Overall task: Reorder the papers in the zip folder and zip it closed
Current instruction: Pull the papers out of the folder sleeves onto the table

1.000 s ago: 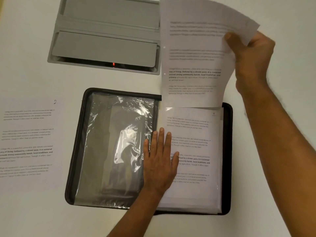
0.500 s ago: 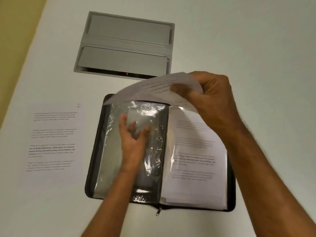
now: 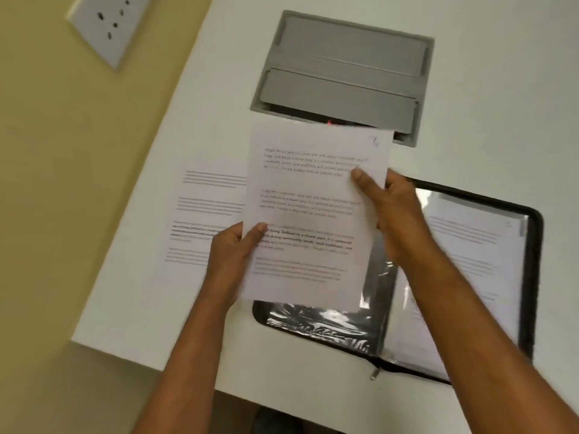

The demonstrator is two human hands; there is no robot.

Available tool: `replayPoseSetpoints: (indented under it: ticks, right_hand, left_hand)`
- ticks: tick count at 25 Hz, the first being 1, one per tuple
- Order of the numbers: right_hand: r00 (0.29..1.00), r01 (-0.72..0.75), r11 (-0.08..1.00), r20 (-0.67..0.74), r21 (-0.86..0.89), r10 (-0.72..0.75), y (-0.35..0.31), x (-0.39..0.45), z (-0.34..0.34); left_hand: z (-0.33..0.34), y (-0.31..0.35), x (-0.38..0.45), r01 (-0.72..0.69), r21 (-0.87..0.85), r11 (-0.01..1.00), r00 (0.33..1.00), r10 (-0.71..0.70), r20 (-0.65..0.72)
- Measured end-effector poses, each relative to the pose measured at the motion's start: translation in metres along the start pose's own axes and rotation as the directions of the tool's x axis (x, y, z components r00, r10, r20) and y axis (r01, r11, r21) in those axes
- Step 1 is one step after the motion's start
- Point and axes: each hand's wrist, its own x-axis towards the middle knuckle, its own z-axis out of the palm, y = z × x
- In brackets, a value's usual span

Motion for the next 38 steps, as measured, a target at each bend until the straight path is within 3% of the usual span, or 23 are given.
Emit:
replayPoseSetpoints:
  ticks: [3, 6, 11, 16, 19, 21, 23, 25, 28, 30, 33, 38]
  right_hand:
    - [0.974, -0.211, 0.977, 0.084, -0.02, 0.212, 0.07, -0.009, 0.053]
    - [0.979, -0.159, 0.97, 0.097, -0.186, 0.179, 0.116, -0.022, 0.099]
    - [0.993, -0.012, 0.949, 0.105, -0.314, 0.048, 0.132, -0.033, 0.13]
    - [0.994, 0.111, 0.928, 0.017, -0.355, -0.112, 0.124, -0.045, 0.089]
    - [0.952, 0.196, 0.884, -0.135, -0.424, -0.275, 0.122, -0.049, 0.028]
    - [0.903, 0.175, 0.85, -0.263, -0.496, -0.34, 0.127, -0.049, -0.026]
    - [0.83, 0.099, 0.805, -0.398, -0.586, -0.391, 0.139, -0.05, -0.086]
    - [0.79, -0.047, 0.762, -0.491, -0.646, -0.368, 0.154, -0.057, -0.133]
    - [0.754, -0.327, 0.691, -0.619, -0.645, -0.221, 0.175, -0.079, -0.171]
    - [0.735, -0.435, 0.654, -0.663, -0.619, -0.139, 0.193, -0.101, -0.175]
    - [0.711, -0.547, 0.6, -0.702, -0.584, -0.035, 0.218, -0.133, -0.165]
    - [0.764, -0.527, 0.48, -0.638, -0.701, -0.093, 0.236, -0.14, -0.156]
  left_hand:
    - [-0.067, -0.014, 0.016, 0.059, 0.118, 0.991, 0.992, -0.045, -0.121]
    - [-0.119, -0.028, 0.039, 0.071, 0.337, 0.939, 0.97, 0.014, -0.245]
    - [-0.148, -0.041, 0.059, 0.111, 0.548, 0.829, 0.944, 0.085, -0.32]
    - [-0.15, -0.047, 0.068, 0.084, 0.713, 0.696, 0.938, 0.185, -0.292]
    - [-0.138, -0.054, 0.067, 0.121, 0.818, 0.563, 0.895, 0.295, -0.335]
    - [-0.107, -0.056, 0.056, 0.142, 0.833, 0.535, 0.852, 0.362, -0.378]
    - [-0.052, -0.054, 0.038, -0.013, 0.85, 0.527, 0.847, 0.458, -0.271]
    - [0.021, -0.059, 0.014, -0.281, 0.823, 0.494, 0.848, 0.529, -0.028]
    - [0.133, -0.078, -0.019, -0.609, 0.733, 0.303, 0.751, 0.519, 0.409]
    - [0.182, -0.099, -0.031, -0.698, 0.687, 0.204, 0.691, 0.444, 0.57]
    - [0.206, -0.133, -0.031, -0.688, 0.72, 0.095, 0.702, 0.341, 0.625]
    - [0.205, -0.15, -0.027, -0.662, 0.75, 0.005, 0.711, 0.323, 0.625]
